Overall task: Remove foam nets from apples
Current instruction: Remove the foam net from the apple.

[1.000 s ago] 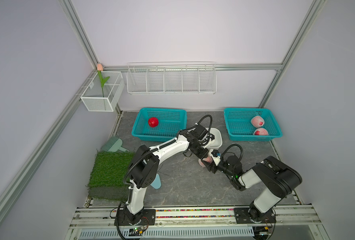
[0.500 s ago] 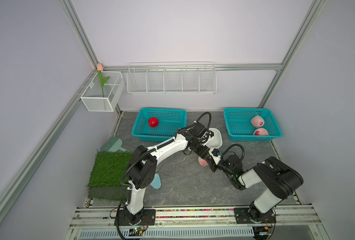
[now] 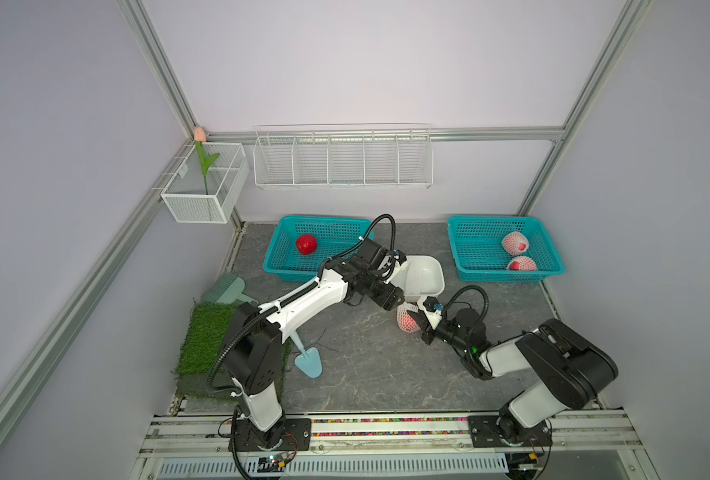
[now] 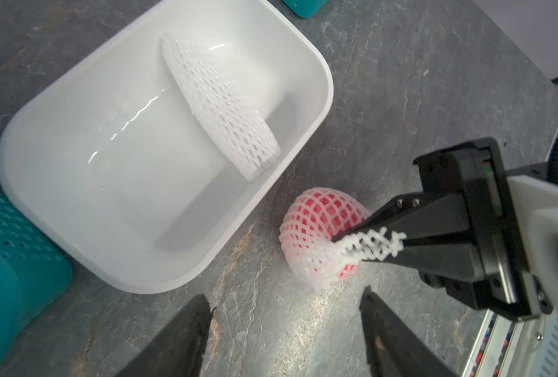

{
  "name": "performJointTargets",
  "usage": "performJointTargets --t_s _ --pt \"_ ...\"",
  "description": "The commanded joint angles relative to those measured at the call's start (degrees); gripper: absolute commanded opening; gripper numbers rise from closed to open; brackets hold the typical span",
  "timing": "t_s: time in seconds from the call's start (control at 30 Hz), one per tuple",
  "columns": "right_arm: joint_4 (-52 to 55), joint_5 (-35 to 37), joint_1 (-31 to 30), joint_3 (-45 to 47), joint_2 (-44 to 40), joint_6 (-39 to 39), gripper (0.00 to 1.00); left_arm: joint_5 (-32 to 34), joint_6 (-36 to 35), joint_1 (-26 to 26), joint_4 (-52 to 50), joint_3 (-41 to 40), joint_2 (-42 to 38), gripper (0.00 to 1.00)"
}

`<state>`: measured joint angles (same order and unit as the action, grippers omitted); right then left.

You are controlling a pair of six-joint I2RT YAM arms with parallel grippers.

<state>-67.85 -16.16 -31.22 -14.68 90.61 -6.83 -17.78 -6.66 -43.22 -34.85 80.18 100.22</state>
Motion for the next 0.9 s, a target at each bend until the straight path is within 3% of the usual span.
performJointTargets --t_s 0.0,0.17,0.33,0.57,0.87 --pt "0.6 -0.85 0.56 -1.09 -2.94 0.76 0.06 -2.67 -4.58 -0.37 0.41 -2.79 -0.81 0.74" --pt "6.82 -2.95 1.76 -3.56 -6.75 0.48 0.06 -6.28 -5.55 -0.23 6.72 -8.08 -2.96 0.76" --pt "8.04 -7.74 2.53 -4.75 -5.66 0.98 0.06 -9.56 -4.99 -0.28 10.89 -8.04 -0.22 0.8" --pt "3.68 -10.84 3.03 -4.65 -2.46 3.96 0.06 -16.56 -9.61 -0.2 8.97 -5.54 2.19 0.8" --pt "3.51 -11.36 3.28 -5.27 -2.24 4.81 0.06 -17.85 -11.95 -0.2 4.53 -1.74 7.17 0.74"
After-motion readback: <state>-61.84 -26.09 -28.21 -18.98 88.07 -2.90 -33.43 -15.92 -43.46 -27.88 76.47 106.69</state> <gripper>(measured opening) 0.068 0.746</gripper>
